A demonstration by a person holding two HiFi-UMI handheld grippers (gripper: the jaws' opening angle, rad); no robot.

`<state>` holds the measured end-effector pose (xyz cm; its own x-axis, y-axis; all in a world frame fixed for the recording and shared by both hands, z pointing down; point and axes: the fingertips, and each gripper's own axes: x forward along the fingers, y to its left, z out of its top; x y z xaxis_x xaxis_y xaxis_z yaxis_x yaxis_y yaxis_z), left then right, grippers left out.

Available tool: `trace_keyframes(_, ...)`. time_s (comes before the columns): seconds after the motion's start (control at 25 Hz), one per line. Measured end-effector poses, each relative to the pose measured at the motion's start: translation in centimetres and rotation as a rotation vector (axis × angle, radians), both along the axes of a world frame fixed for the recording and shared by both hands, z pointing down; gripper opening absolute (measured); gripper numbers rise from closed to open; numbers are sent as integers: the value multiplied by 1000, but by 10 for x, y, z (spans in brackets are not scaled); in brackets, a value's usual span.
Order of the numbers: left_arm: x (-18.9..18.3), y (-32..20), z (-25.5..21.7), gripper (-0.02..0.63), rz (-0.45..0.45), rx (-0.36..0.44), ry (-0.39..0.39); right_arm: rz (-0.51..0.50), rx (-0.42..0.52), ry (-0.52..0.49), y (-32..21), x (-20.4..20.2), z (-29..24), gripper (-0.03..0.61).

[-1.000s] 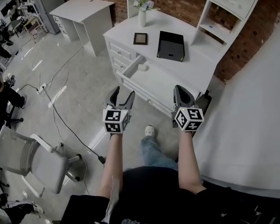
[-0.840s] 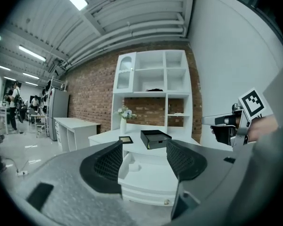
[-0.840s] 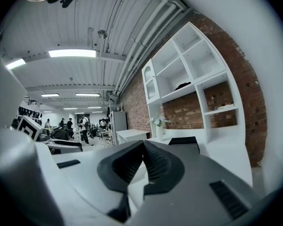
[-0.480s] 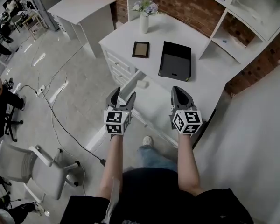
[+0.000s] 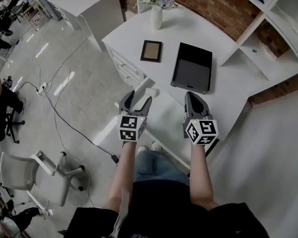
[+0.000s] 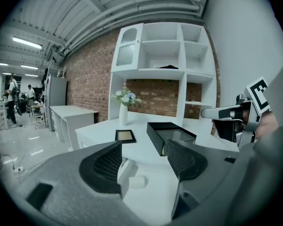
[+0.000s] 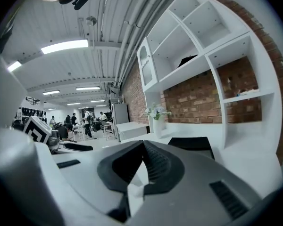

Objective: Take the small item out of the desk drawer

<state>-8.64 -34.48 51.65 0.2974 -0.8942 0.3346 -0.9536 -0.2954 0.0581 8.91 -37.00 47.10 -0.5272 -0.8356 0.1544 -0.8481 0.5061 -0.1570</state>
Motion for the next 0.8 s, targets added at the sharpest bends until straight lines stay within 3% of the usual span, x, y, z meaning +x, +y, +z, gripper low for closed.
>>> trace_keyframes(0.44,21,-48,62,282,-20,-160,-42,-7,-38,15,-9,-10,12,-2)
trace_keyframes(0.8,32,-70,146,293,-85,-352,-23,-18,-121,36,-10,-11,53,-2)
